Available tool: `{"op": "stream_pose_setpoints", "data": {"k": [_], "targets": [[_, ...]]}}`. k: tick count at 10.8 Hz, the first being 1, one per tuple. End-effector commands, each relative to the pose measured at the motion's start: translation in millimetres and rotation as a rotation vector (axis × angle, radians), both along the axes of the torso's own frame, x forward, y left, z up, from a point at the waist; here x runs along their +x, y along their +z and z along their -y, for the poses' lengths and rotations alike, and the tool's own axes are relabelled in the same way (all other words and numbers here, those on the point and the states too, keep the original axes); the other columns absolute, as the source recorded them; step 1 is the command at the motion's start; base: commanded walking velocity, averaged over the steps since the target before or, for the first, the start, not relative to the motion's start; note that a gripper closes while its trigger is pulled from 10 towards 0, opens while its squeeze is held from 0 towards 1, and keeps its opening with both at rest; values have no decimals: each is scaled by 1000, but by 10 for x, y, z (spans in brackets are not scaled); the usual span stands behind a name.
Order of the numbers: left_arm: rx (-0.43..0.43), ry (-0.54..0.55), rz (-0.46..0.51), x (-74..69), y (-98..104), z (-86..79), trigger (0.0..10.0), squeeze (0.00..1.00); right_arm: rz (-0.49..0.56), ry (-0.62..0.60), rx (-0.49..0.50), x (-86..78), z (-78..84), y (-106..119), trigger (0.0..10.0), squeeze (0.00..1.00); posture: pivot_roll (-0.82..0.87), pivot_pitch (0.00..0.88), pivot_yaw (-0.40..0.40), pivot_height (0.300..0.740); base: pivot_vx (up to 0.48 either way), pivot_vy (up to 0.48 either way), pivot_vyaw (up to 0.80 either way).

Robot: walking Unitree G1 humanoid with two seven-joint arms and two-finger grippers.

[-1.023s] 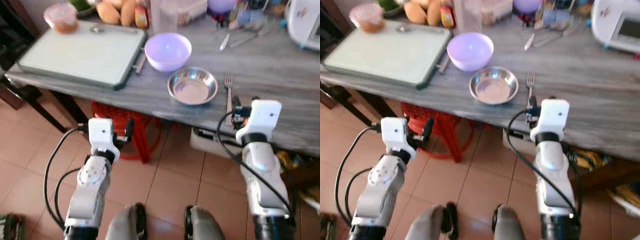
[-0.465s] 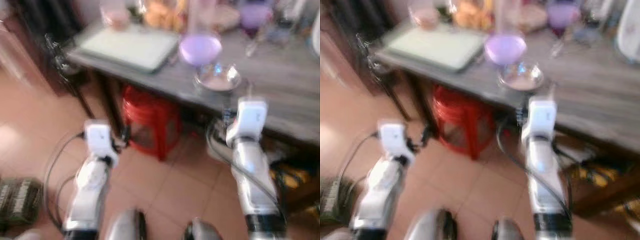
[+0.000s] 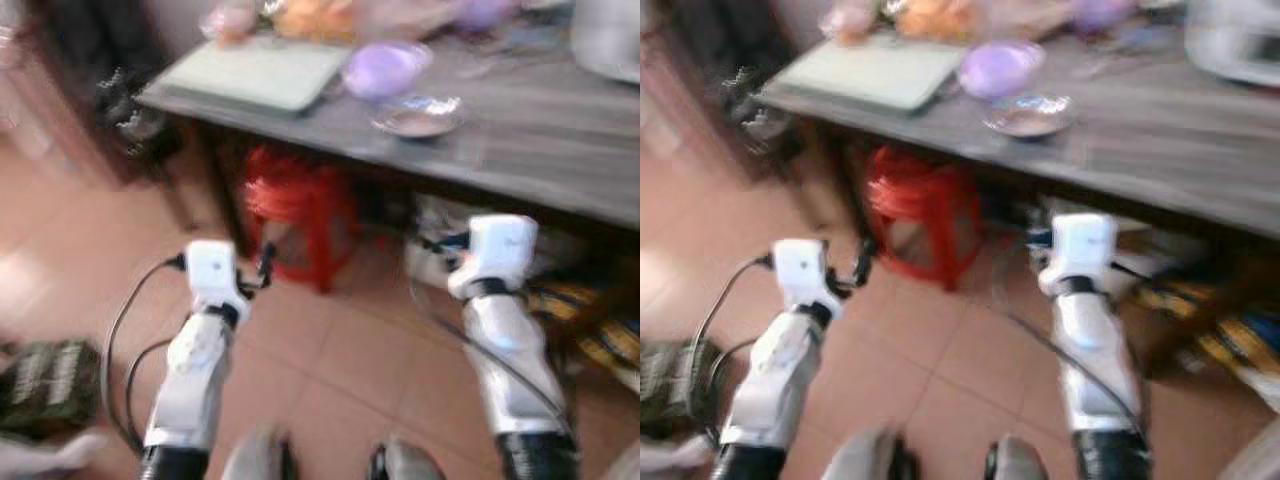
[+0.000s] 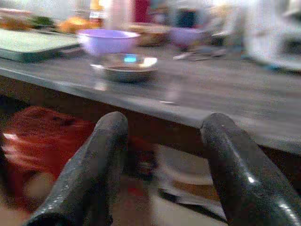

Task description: Setting the table

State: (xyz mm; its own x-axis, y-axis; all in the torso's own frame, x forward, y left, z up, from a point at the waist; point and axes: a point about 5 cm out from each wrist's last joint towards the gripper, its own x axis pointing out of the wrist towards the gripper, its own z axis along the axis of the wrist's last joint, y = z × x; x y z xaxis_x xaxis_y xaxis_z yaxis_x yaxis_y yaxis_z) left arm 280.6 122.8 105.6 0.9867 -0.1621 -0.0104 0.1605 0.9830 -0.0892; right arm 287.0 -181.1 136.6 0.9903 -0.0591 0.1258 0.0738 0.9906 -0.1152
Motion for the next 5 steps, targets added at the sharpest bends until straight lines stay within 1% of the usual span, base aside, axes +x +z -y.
{"op": "stream_pose_setpoints", "data": {"k": [1, 2, 3, 4, 5], "targets": [[20, 14, -13, -15, -38, -40, 10000, 0, 5, 14, 20, 18, -48, 14, 10000, 1000, -94, 99, 42, 740, -255, 0, 0], [18, 11, -12, -11, -38, -25, 10000, 0, -13, 3, 69, 24, -38, -4, 10000, 1000, -96, 100, 39, 740, -244, 0, 0], [18, 10, -16, -21, -60, -27, 10000, 0, -16, -1, 51, 13, -40, -8, 10000, 1000, -96, 101, 36, 740, -240, 0, 0], [17, 8, -17, -30, -75, -25, 10000, 0, -22, 15, 49, -2, -65, -29, 10000, 702, -96, 102, 35, 740, 0, 0, 0], [-10, -41, 12, -49, -47, 11, 10000, 0, -8, 57, 79, -4, -123, -4, 10000, 0, -97, 104, 34, 740, 0, 0, 0]]}}
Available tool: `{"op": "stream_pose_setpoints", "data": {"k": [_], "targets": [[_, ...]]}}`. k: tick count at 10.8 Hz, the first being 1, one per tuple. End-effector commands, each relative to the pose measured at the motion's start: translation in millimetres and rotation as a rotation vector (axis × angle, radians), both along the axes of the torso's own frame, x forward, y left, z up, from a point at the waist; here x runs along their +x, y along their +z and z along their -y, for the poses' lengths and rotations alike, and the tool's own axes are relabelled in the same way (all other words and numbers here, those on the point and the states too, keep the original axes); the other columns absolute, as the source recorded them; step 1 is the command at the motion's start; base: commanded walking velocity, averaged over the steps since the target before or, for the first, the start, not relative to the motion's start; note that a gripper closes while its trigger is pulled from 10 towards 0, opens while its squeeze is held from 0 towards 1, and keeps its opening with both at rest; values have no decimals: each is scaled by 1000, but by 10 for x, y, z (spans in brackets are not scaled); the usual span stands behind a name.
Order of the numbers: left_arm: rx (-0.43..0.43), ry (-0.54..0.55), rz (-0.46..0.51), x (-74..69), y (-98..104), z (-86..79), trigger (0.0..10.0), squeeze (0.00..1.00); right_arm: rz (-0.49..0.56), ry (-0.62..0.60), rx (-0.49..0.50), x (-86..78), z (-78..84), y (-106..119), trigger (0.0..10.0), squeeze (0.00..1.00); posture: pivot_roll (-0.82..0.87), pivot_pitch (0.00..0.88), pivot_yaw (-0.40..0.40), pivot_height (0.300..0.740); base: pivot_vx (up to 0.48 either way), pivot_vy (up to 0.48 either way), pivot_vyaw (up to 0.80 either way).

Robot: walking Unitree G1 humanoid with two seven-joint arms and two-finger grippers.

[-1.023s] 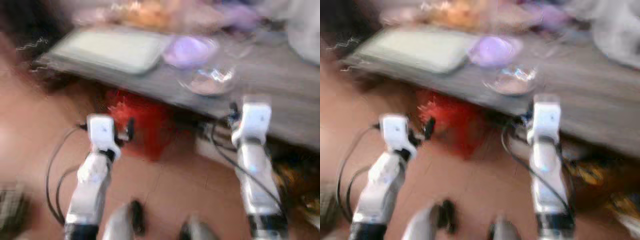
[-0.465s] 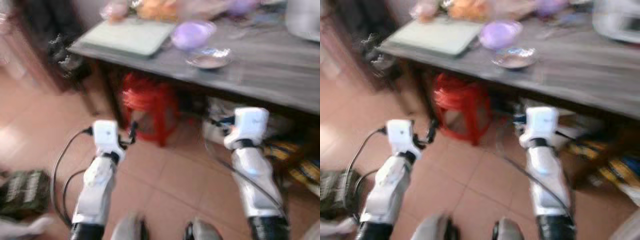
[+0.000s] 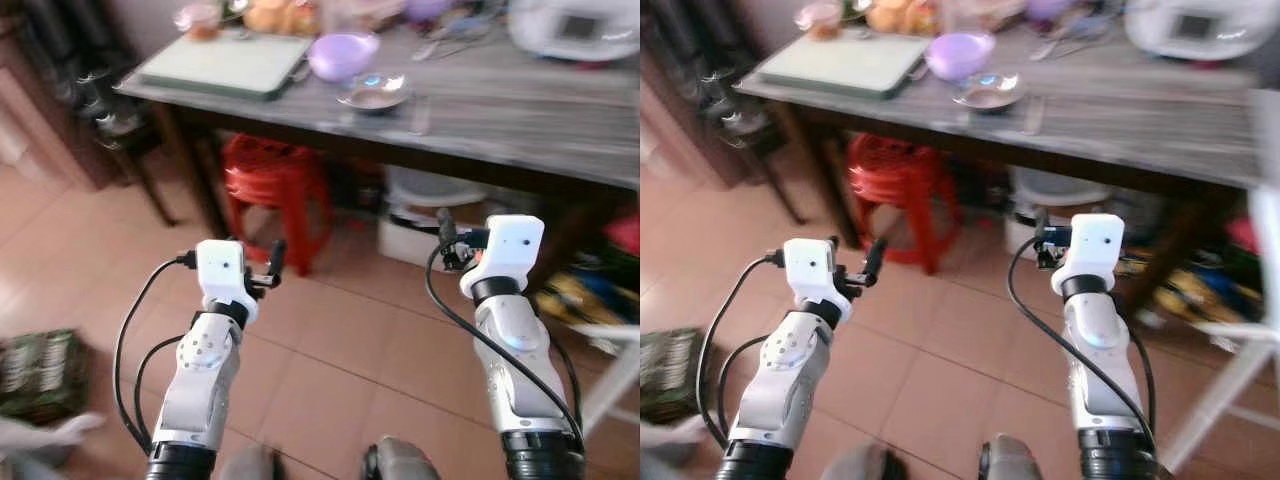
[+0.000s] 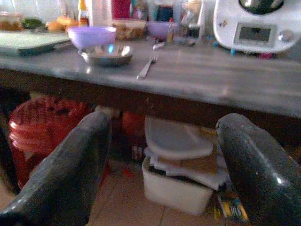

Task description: Setting the table

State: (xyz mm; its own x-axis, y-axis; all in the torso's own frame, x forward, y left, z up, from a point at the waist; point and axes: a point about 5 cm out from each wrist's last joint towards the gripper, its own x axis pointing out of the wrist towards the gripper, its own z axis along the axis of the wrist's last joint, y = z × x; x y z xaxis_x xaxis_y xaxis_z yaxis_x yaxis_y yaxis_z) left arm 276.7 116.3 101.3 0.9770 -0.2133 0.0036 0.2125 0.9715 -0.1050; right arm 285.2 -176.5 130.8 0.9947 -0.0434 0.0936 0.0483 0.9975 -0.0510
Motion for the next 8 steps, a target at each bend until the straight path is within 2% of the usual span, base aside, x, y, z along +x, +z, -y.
{"op": "stream_pose_setpoints", "data": {"k": [1, 2, 3, 8], "targets": [[4, -5, 13, -8, 8, -35, 10000, 0, 32, 51, 6, 20, -109, 85, 10000, 0, -101, 103, 30, 740, 0, 0, 0], [1, -8, 17, -6, 16, -27, 10000, 0, 15, 44, 35, 23, -103, 63, 10000, 0, -101, 103, 30, 740, 0, -244, 0], [-5, -20, 22, -6, 27, -5, 10000, 0, 12, 35, 33, 33, -72, 67, 10000, 0, -103, 100, 30, 740, 0, -480, -556], [-16, -32, 19, -18, 12, 4, 10000, 0, 16, 42, 38, 47, -70, 85, 10000, 0, -104, 110, 33, 740, 0, -480, 0]]}}
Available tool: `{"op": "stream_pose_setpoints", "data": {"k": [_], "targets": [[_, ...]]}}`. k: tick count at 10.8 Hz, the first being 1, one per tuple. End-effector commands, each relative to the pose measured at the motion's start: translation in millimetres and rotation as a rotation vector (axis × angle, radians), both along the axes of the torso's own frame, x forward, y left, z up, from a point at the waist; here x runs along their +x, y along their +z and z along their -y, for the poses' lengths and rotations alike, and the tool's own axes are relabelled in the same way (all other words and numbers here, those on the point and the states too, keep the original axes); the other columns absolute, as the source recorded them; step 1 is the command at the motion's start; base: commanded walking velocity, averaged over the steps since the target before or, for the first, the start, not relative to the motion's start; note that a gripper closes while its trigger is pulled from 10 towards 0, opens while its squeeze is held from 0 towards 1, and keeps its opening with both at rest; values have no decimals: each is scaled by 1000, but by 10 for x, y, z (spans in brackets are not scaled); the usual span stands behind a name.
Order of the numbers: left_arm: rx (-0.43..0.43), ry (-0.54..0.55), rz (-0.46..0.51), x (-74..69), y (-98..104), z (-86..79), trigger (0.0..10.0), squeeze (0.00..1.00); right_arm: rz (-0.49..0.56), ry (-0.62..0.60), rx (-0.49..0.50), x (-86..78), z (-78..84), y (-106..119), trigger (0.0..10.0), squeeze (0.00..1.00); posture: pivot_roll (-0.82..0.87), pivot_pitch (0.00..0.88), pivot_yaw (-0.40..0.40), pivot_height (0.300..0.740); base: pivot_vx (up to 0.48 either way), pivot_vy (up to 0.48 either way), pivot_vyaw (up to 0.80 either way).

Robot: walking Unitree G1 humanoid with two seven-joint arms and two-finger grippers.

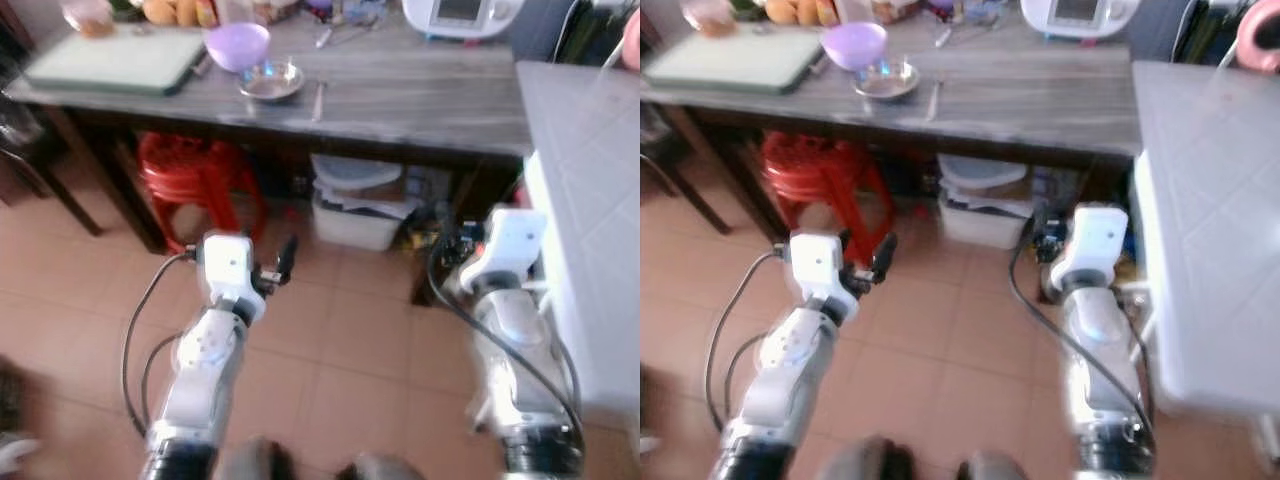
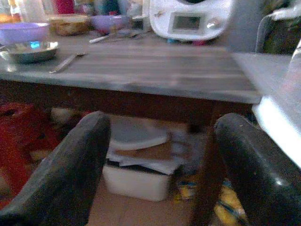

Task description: Setting the table

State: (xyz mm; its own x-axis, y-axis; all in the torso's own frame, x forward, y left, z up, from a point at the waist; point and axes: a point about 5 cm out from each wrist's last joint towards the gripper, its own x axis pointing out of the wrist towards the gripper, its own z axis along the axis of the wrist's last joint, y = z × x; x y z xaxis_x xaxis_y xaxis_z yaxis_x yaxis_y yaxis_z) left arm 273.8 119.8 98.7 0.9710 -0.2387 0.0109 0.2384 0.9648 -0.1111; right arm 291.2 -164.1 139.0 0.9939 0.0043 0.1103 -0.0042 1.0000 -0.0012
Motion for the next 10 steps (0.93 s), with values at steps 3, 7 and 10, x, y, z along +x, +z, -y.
{"op": "stream_pose_setpoints", "data": {"k": [3, 7, 10], "targets": [[-10, -4, 7, -2, 22, 30, 10000, 0, -12, -4, -11, -7, 50, -11, 10000, 0, -101, 114, 31, 740, 0, -421, 0], [-5, -2, 8, 9, 27, 30, 10000, 0, -12, 4, -15, 6, 28, -5, 10000, 0, -102, 116, 31, 740, 0, 0, -658], [-8, -7, 13, 9, 40, 38, 10000, 0, -9, 9, -6, 15, 12, 2, 10000, 0, -101, 116, 34, 740, 0, -406, 0]]}}
